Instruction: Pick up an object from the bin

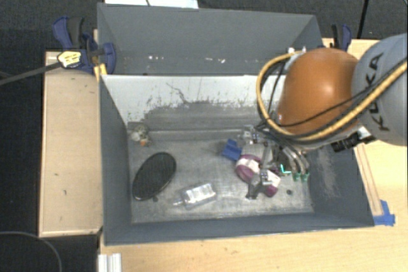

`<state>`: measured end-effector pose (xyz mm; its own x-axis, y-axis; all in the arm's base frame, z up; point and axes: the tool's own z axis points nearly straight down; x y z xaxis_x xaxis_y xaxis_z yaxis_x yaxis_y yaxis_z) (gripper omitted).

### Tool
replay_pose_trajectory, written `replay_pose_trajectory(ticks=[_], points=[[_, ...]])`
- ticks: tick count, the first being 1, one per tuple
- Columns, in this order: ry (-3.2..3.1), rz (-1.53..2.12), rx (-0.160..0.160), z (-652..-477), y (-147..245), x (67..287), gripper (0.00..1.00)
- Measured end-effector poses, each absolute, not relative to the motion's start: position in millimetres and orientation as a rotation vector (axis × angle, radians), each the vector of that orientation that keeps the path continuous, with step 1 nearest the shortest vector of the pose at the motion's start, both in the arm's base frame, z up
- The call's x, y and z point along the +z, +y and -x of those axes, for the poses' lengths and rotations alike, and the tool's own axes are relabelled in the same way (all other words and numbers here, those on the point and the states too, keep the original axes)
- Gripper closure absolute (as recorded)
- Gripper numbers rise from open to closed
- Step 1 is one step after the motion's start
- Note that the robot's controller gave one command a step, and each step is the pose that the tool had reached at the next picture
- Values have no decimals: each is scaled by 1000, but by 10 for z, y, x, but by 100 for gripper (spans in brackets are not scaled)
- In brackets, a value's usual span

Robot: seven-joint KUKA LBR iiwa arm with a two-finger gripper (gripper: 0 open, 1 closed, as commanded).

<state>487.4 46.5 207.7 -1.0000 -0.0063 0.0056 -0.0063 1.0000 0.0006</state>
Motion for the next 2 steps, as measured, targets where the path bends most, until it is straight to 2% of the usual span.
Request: replay_pose_trajectory(ticks=[1, 2], points=[[-3148, -19, -2, -5434, 343, 840, 0], [-3144, -210, -1, -5229, 456, 2074, 0]])
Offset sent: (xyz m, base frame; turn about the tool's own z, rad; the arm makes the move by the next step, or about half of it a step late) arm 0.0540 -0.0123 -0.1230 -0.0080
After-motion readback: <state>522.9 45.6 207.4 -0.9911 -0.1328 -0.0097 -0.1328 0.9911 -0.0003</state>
